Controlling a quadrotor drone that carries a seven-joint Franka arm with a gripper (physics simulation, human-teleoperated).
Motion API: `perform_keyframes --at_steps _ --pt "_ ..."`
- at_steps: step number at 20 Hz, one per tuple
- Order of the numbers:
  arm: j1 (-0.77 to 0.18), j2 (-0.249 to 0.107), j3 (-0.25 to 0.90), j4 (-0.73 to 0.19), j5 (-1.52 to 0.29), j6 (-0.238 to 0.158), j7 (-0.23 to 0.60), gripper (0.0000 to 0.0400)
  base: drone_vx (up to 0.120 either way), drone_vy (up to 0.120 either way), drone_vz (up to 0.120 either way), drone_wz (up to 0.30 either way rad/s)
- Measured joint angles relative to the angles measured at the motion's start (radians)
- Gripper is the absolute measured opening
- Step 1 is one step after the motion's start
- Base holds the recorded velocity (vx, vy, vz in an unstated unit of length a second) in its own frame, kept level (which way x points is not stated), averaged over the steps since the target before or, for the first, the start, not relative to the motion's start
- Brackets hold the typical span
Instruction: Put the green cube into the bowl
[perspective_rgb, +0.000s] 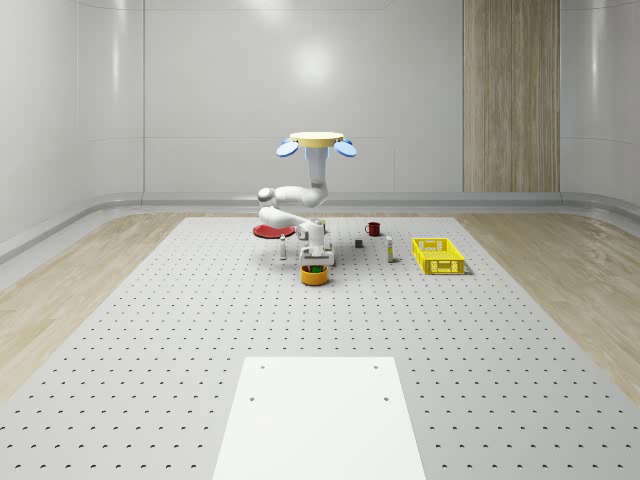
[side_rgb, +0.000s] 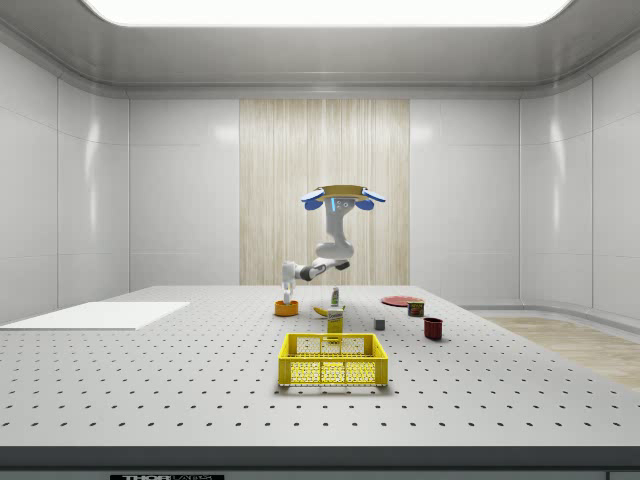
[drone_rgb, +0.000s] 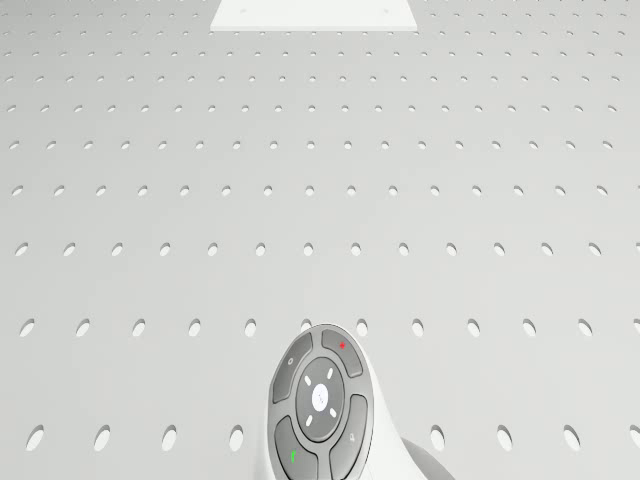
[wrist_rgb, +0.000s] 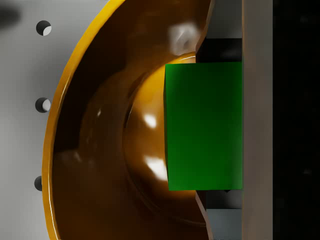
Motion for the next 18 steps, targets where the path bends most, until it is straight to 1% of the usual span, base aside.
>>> perform_keyframes --at_steps 1,3,6,12,18 --pt "0.02 0.01 0.002 -0.001 0.0 -0.01 -0.05 0.0309 0.0 0.0 0.0 0.0" --pt "0.029 0.017 0.016 -0.011 0.009 -0.026 -0.052 0.0343 0.0 0.0 0.0 0.0" --pt "0.039 0.019 0.049 -0.028 0.036 -0.048 -0.045 0.0373 0.0 0.0 0.0 0.0" --pt "0.058 0.024 0.128 -0.062 0.107 -0.09 -0.037 0.0394 0.0 0.0 0.0 0.0" --pt "0.064 0.026 0.164 -0.074 0.14 -0.106 -0.034 0.0398 0.0 0.0 0.0 0.0"
